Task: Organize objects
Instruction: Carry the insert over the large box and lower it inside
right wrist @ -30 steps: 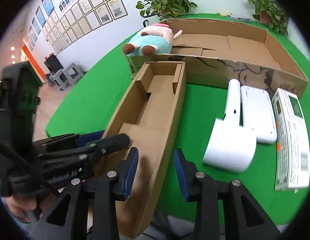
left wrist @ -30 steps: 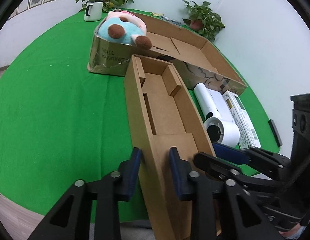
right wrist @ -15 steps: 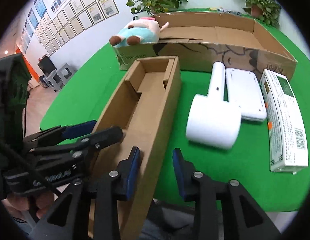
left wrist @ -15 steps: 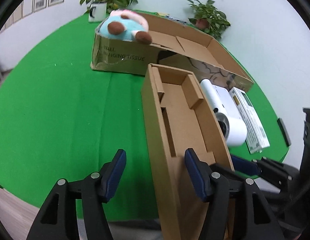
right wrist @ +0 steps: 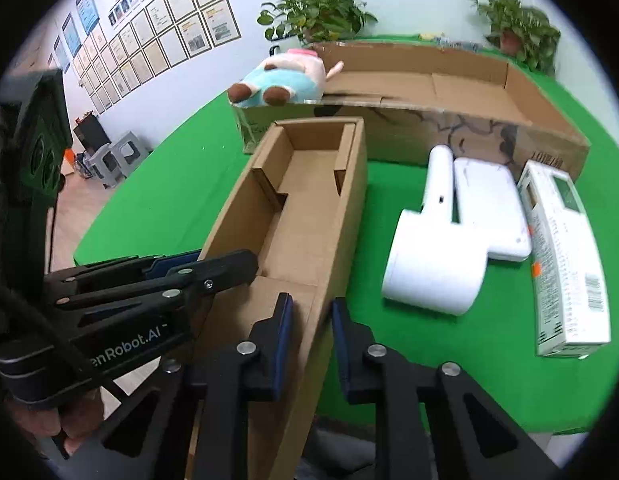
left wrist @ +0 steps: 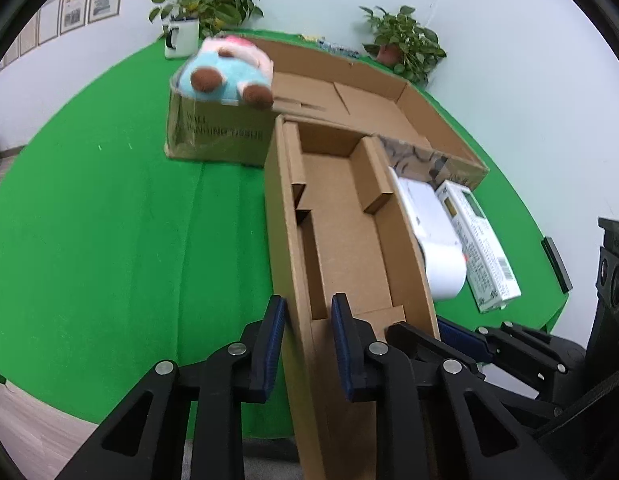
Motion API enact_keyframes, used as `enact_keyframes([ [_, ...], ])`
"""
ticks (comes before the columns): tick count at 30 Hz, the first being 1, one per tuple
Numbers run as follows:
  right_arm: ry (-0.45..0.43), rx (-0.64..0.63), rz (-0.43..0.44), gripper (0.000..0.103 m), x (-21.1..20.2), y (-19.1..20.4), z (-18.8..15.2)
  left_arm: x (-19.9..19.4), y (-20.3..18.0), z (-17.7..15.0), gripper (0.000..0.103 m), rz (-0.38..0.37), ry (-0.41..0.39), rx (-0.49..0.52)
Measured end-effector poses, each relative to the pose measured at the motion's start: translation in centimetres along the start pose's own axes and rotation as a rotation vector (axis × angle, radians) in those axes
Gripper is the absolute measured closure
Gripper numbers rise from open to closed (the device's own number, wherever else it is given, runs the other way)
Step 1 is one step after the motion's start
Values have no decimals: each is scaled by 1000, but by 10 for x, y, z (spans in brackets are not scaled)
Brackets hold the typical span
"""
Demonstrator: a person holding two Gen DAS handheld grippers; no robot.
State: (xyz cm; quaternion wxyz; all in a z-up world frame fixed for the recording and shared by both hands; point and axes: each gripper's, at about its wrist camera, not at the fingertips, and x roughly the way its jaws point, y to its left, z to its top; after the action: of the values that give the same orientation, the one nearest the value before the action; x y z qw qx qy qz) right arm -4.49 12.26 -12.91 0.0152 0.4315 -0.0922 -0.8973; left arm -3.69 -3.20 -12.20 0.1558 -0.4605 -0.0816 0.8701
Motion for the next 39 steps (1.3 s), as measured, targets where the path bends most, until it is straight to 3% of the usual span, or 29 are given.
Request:
enact_keyframes([
  [9,-152,17,-8,90,-33,-9,20,-31,-25,36,92,7,-112,52],
  [16,-216,39,-47,91,-44,-27,41,-36,-54,68,95,-13,-142,107],
  [23,-242,36,-55,92,-48,-46,76,-42,-72,109,95,-32,-166,145],
  [39,-319,-7,-105,92,-63,-49,151,-72,-96,208,95,-43,-249,189],
])
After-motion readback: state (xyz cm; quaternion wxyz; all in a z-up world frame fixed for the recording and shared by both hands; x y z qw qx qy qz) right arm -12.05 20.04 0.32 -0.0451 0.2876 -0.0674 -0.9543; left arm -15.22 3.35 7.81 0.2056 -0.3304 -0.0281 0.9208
